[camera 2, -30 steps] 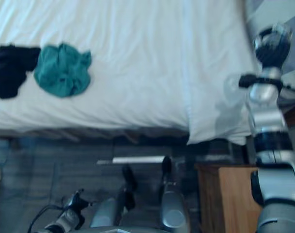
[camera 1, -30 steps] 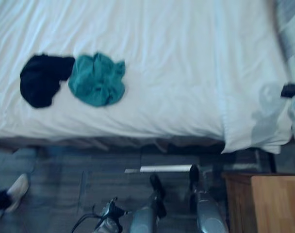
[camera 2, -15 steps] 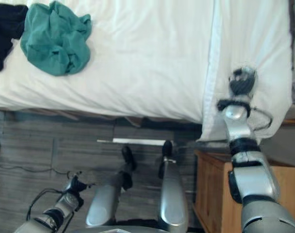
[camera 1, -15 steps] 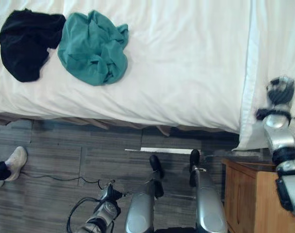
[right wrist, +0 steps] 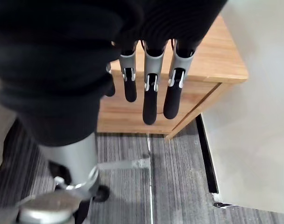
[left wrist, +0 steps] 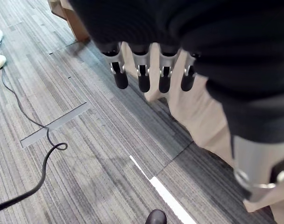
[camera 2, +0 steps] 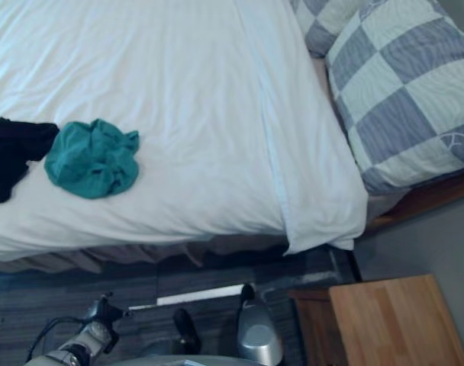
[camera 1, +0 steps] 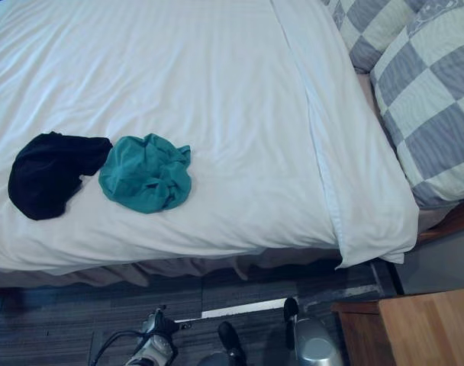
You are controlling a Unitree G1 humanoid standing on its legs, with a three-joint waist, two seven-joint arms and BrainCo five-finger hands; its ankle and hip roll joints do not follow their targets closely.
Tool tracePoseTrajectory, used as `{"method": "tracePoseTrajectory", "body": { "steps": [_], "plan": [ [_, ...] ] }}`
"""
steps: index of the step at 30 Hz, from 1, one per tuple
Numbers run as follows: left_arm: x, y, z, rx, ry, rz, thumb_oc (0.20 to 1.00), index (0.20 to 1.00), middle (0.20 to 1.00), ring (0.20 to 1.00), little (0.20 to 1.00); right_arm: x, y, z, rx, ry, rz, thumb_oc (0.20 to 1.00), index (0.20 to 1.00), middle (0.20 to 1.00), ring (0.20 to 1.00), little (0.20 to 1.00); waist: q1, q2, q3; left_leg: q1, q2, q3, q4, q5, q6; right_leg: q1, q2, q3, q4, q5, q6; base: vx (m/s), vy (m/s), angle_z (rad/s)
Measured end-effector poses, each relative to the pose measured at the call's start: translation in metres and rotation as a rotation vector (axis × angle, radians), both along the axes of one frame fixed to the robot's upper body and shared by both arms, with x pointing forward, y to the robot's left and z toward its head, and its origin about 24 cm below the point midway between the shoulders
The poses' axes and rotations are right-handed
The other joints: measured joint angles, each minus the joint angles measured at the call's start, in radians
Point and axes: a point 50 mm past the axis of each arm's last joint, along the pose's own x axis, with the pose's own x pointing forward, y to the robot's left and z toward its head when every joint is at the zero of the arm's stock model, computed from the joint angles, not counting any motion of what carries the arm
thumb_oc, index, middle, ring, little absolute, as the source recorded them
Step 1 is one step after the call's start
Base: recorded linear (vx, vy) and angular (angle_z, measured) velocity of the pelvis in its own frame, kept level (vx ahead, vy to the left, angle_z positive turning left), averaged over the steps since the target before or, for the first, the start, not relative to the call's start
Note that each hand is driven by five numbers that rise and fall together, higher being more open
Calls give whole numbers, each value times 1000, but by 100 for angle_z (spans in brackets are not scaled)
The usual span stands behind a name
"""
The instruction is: Tidy up the quilt and then pick up the clothes from the bed and put them into the laundry hamper.
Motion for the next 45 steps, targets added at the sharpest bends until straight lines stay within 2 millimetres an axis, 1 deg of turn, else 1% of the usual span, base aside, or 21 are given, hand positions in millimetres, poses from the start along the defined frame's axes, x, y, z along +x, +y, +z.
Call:
{"method": "tracePoseTrajectory", "body": {
  "steps": [4, 5, 7, 8, 13, 16, 19, 23, 24, 26, 28, 30, 31, 32, 33, 34, 37, 39, 41, 42, 45],
  "plan": [
    [-30, 1, -9, -21, 68, 39, 1000, 1000, 1000, 1000, 1000, 36, 8, 6, 26, -112, 89, 1000, 1000, 1000, 1000, 1000, 62, -3, -74, -17, 5, 17, 16, 18, -40, 96, 11, -67, -180, -48, -36, -90, -151, -14],
    [-27, 2, -8, -27, 50, 53, 1000, 1000, 1000, 1000, 1000, 44, 12, 6, 24, -109, 150, 1000, 1000, 1000, 1000, 1000, 80, -22, -79, -78, 30, 11, 126, -1, -60, 104, 12, -64, -222, -70, -95, -165, -59, 15],
    [-28, -1, -10, -36, 54, 53, 1000, 1000, 1000, 1000, 1000, 69, 18, 11, 0, -139, 309, 1000, 1000, 1000, 1000, 1000, 138, -31, -85, -268, 67, -57, 430, 35, -114, 87, 10, -58, -252, -37, -128, -196, 100, 16],
    [-27, -9, -11, -49, 52, 43, 1000, 1000, 1000, 1000, 1000, 78, 12, 15, -25, -148, 360, 1000, 1000, 1000, 1000, 1000, 159, -28, -81, -350, 82, -126, 512, 27, -178, 91, 6, -56, -270, -9, -166, -74, 229, 6],
    [-46, -16, -18, -35, 69, 79, 1000, 1000, 1000, 1000, 1000, 83, -5, 21, -77, -155, 307, 1000, 1000, 1000, 1000, 1000, 130, 10, -81, -214, 211, -154, 144, 36, -179, 106, 32, -60, -339, 29, -151, 54, 427, -11],
    [-30, -26, -16, -42, 26, 47, 1000, 1000, 1000, 1000, 1000, 58, -17, 17, -95, -87, 273, 1000, 1000, 1000, 1000, 1000, 122, 34, -83, -179, 298, -205, 32, 91, -214, 92, 32, -52, -340, 37, -139, 95, 620, 8],
    [-11, -46, -14, -93, -28, 5, 1000, 1000, 1000, 1000, 1000, 26, -29, 12, -105, 9, 234, 1000, 1000, 1000, 1000, 1000, 113, 39, -89, -152, 352, -131, 17, 96, -226, 117, -2, -89, -353, 55, -97, 125, 676, 37],
    [7, -60, -9, -107, -71, -78, 1000, 1000, 1000, 1000, 1000, 21, -46, 18, -142, 23, 222, 1000, 1000, 1000, 1000, 1000, 101, 37, -104, -102, 210, -76, 3, 103, -199, 108, -156, -113, -310, 108, -4, 81, 656, 7],
    [9, -47, -6, -69, -72, -82, 1000, 1000, 1000, 1000, 1000, 25, -30, 13, -102, 8, 247, 1000, 1000, 1000, 1000, 1000, 98, -17, -108, -83, 134, -35, 10, 99, -156, 96, -226, -175, -270, 148, -56, 80, 612, -35],
    [-4, -25, -6, -18, -36, -58, 1000, 1000, 1000, 1000, 1000, 28, 6, 5, -11, -38, 272, 1000, 1000, 1000, 1000, 1000, 130, -49, -124, -43, 95, 19, -4, 58, -117, 68, -276, -267, -188, 168, -40, 17, 353, -49],
    [-11, -13, -6, 14, -5, -52, 1000, 1000, 1000, 1000, 1000, 30, 12, 4, -17, -51, 278, 1000, 1000, 1000, 1000, 1000, 124, -48, -128, -34, 88, 19, -4, 39, -85, 26, -228, -256, -81, 91, -15, 38, 409, -14],
    [-13, -9, -6, 22, 16, -57, 1000, 1000, 1000, 1000, 1000, 44, 17, 9, -6, -110, 337, 1000, 1000, 1000, 1000, 1000, 127, -43, -131, -47, 78, 21, 1, 38, -73, -60, -104, -199, 37, -21, 11, 80, 412, -5],
    [-15, -7, -7, 34, 65, -89, 1000, 1000, 1000, 1000, 1000, 55, 23, 11, 10, -145, 394, 1000, 1000, 1000, 1000, 1000, 91, -19, -116, -58, 94, 0, -5, 44, -65, -81, 59, -61, 39, -119, -28, 152, 256, 52],
    [-9, -15, -8, 14, 60, -120, 1000, 1000, 1000, 1000, 1000, 60, 23, 13, 11, -166, 399, 1000, 1000, 1000, 1000, 1000, 57, -25, -118, -63, 49, -29, -5, 32, -61, -81, 91, -75, 4, -131, -48, 232, 305, 78],
    [-7, -21, -9, 0, 60, -144, 1000, 1000, 1000, 1000, 1000, 62, 23, 13, 10, -163, 401, 1000, 1000, 1000, 1000, 1000, 52, -37, -122, -60, 6, -36, -6, 19, -57, -82, 85, -75, -31, -130, -59, 177, 188, 72],
    [-3, -28, -8, -15, 46, -158, 1000, 1000, 1000, 1000, 1000, 68, 22, 14, 6, -169, 412, 1000, 1000, 1000, 1000, 1000, 39, -29, -119, -60, -18, -56, -7, 5, -40, -76, 86, -43, -49, -99, -118, 152, 173, 63],
    [-3, -45, -11, -67, 35, -209, 1000, 1000, 1000, 1000, 1000, 90, 24, 21, -7, -213, 461, 1000, 1000, 1000, 1000, 1000, 34, 51, -117, -60, -24, -82, 28, 18, -55, 4, 112, -16, -156, -56, -125, 63, 91, 35],
    [7, -43, -7, -57, 4, -223, 1000, 1000, 1000, 1000, 1000, 112, 30, 26, -21, -235, 503, 1000, 1000, 1000, 1000, 1000, 49, -1, -74, -188, -37, -67, 356, 12, -97, 1, 45, -13, -94, -90, -194, 39, 65, 21],
    [14, -51, -5, -59, -9, -274, 1000, 1000, 1000, 1000, 1000, 122, 26, 30, -54, -236, 552, 1000, 1000, 1000, 1000, 1000, 83, -18, -53, -326, 2, -91, 624, 61, -211, 43, 22, 13, -153, -60, -202, 207, 445, -7],
    [18, -61, -4, -76, -34, -326, 1000, 1000, 1000, 1000, 1000, 137, 29, 36, -82, -257, 608, 1000, 1000, 1000, 1000, 1000, 86, 7, -59, -306, 42, -119, 525, 12, -188, 88, 49, 20, -246, -20, -161, 332, 689, -57],
    [33, -70, 4, -96, -103, -377, 1000, 1000, 1000, 1000, 1000, 159, 43, 47, -71, -336, 656, 1000, 1000, 1000, 1000, 1000, 99, 7, -58, -187, 66, -188, 162, 9, -151, 110, 80, 99, -341, 38, -151, 188, 375, -87]
  ]
}}
